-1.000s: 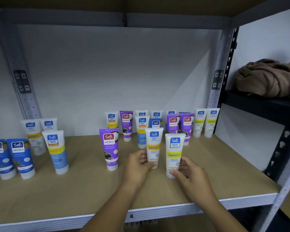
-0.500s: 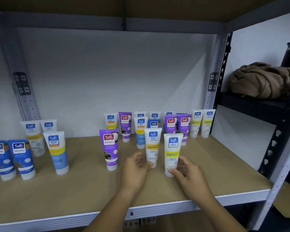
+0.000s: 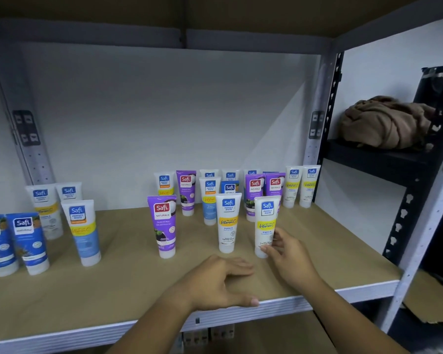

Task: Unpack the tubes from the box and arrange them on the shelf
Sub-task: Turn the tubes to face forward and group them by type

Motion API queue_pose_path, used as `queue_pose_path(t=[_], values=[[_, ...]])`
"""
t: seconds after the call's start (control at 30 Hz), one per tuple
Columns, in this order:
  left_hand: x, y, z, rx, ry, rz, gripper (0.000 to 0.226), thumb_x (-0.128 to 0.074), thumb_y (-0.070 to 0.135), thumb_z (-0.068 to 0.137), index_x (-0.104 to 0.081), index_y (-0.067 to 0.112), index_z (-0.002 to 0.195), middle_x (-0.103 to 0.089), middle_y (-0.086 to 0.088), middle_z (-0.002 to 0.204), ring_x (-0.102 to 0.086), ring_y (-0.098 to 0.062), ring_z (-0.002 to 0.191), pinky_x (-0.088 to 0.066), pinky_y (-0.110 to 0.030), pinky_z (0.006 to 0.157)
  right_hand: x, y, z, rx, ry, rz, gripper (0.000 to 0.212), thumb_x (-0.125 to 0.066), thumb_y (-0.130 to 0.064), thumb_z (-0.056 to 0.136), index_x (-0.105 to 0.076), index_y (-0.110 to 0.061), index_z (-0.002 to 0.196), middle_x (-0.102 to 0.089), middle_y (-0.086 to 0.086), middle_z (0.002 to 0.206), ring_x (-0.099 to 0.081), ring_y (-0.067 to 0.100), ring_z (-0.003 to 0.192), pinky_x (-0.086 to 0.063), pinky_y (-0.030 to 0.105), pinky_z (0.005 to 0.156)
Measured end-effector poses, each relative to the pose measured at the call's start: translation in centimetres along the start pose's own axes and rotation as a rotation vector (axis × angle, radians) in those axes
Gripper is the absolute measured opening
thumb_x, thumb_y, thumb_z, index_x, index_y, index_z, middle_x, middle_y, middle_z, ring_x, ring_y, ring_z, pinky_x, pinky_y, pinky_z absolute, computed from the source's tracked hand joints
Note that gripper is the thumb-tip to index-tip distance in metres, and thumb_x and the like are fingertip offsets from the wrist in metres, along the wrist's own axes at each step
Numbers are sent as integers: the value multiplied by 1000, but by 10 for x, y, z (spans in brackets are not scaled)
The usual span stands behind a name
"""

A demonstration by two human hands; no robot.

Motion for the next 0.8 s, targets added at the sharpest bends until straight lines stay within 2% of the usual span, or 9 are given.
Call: queue_pose_path(t=[0.1, 0.23, 0.37, 0.47, 0.63, 0.8], values=[[1, 0, 2, -37, -23, 72, 80, -66, 74, 72, -51, 35, 140, -44, 24, 147, -32, 19, 134, -27, -20, 118, 1, 6, 9, 0, 0, -21, 33, -70, -11, 88, -61, -28, 114, -71, -11, 108, -66, 1, 100, -53, 29, 94], [2, 0, 4, -41, -17, 38, 79, -71, 69, 71, -52, 35, 140, -46, 22, 147, -32, 20, 133, -27, -17, 117, 3, 11, 18, 7, -1, -39, 33, -69, -9, 88, -60, -25, 117, -71, -8, 110, -66, 3, 101, -53, 29, 94], [3, -3, 4, -25, -12, -11, 78, -76, 66, 69, -54, 35, 138, -48, 24, 144, -34, 22, 130, -29, -16, 116, 10, 17, 23, 3, 3, -64, 32, -68, -8, 88, -59, -26, 114, -71, -8, 108, -66, 2, 100, -52, 24, 92], [2, -4, 5, -12, -20, -18, 79, -75, 68, 68, -54, 37, 137, -48, 27, 143, -33, 23, 129, -29, -17, 116, 17, 21, 24, -10, 9, -89, 33, -67, -8, 89, -60, -20, 119, -70, -7, 108, -66, 4, 98, -49, 18, 88], [-2, -2, 9, -22, -36, -1, 80, -75, 67, 69, -52, 36, 139, -46, 27, 145, -30, 23, 131, -26, -17, 117, 30, 27, 25, -24, 28, -119, 34, -67, -9, 89, -60, -19, 121, -70, -9, 108, -65, 1, 96, -50, 21, 90], [-1, -4, 8, -10, -38, -19, 80, -76, 67, 69, -52, 37, 139, -45, 27, 145, -30, 24, 131, -25, -16, 117, 34, 31, 25, -30, 41, -128, 36, -67, -10, 89, -60, -18, 123, -71, -8, 110, -62, -8, 93, -43, 0, 78]])
Point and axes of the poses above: each hand's wrist, its own z-axis towards the middle knuckle, its own x-axis out of the back of the hand, y = z × x, the point moved 10 cm from there along z, towards the middle knuckle
